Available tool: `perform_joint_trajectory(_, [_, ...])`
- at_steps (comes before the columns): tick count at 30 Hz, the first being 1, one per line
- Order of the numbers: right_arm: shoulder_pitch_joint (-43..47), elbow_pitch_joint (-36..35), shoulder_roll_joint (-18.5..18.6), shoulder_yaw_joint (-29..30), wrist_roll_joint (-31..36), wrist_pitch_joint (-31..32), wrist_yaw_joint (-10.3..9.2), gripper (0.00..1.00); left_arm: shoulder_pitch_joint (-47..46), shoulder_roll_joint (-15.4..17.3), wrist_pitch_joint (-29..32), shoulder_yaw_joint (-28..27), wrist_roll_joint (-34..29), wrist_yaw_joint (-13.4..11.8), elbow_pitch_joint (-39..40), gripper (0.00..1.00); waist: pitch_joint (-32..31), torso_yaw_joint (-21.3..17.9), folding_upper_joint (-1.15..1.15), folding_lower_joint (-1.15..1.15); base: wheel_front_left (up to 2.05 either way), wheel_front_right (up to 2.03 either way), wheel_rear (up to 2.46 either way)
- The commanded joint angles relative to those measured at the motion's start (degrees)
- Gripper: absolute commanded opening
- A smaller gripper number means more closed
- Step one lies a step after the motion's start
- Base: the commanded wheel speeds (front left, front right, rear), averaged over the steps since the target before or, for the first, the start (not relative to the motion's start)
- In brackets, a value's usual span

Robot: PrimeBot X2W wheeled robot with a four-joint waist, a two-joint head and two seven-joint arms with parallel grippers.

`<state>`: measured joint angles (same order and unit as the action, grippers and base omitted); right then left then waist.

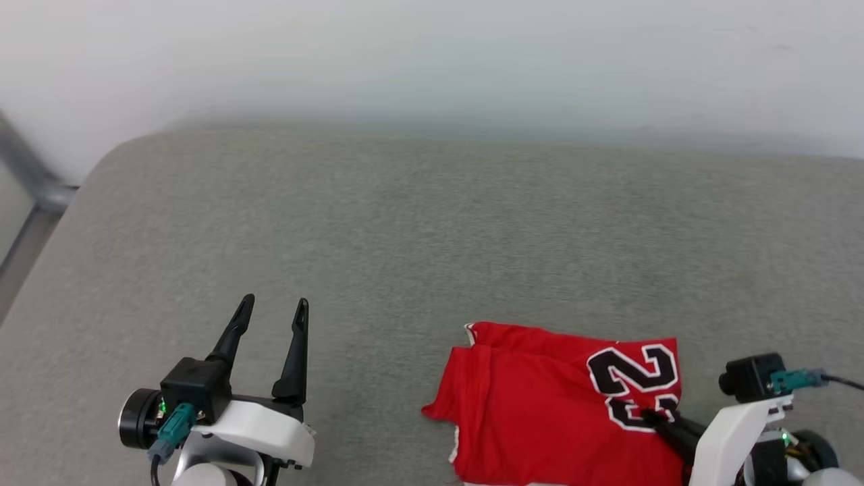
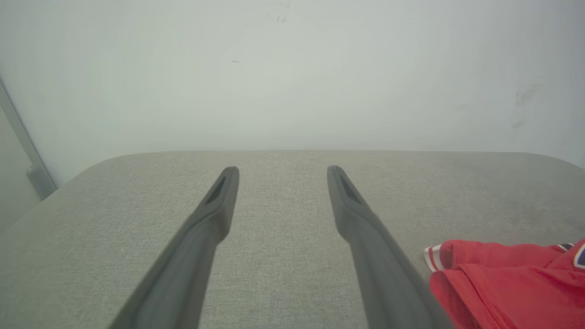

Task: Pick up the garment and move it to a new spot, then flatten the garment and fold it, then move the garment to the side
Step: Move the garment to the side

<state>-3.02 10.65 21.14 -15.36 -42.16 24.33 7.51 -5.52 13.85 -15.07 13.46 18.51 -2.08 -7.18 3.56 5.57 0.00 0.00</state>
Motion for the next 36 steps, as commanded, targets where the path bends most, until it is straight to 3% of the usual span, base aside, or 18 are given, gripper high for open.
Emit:
perform_joint_trajectory(1, [-1.06,-1.17,0.99,0.58,2.06,0.48,-0.05,0.00,0.74,0.13,-0.12,-0.18,-0.27,-0.22,0.63,1.00,-0.99,-3.52,0.00,0.00,0.00,0.00,0.00])
perform_joint_trajectory(12, [-4.03,-7.93,3.35,5.85,9.25,6.84,-0.05,0.00,-0.91,-0.31,-0.11,0.58,-1.73,0.33,3.78,1.00,2.90,-18.67,0.00,0.00,0.00,0.00,0.00])
perform_joint_trajectory(21, [-11.14,-5.14,1.82,8.59,10.49,4.18,-0.04,0.00,-5.92,1.84,1.05,1.48,-3.80,1.14,7.34,1.00,12.58,-27.95,0.00,0.00,0.00,0.00,0.00])
perform_joint_trajectory(27, [-18.92,0.60,2.66,11.95,11.95,-0.11,-0.06,0.00,-10.92,4.04,3.44,2.20,-5.60,2.19,10.85,1.00,20.31,-29.61,0.00,0.00,0.00,0.00,0.00])
perform_joint_trajectory(36, [-29.50,10.34,7.82,23.08,17.07,-4.88,-0.06,0.00,-17.82,6.62,7.17,3.48,-7.90,3.94,17.36,1.00,30.42,-26.50,0.00,0.00,0.00,0.00,0.00])
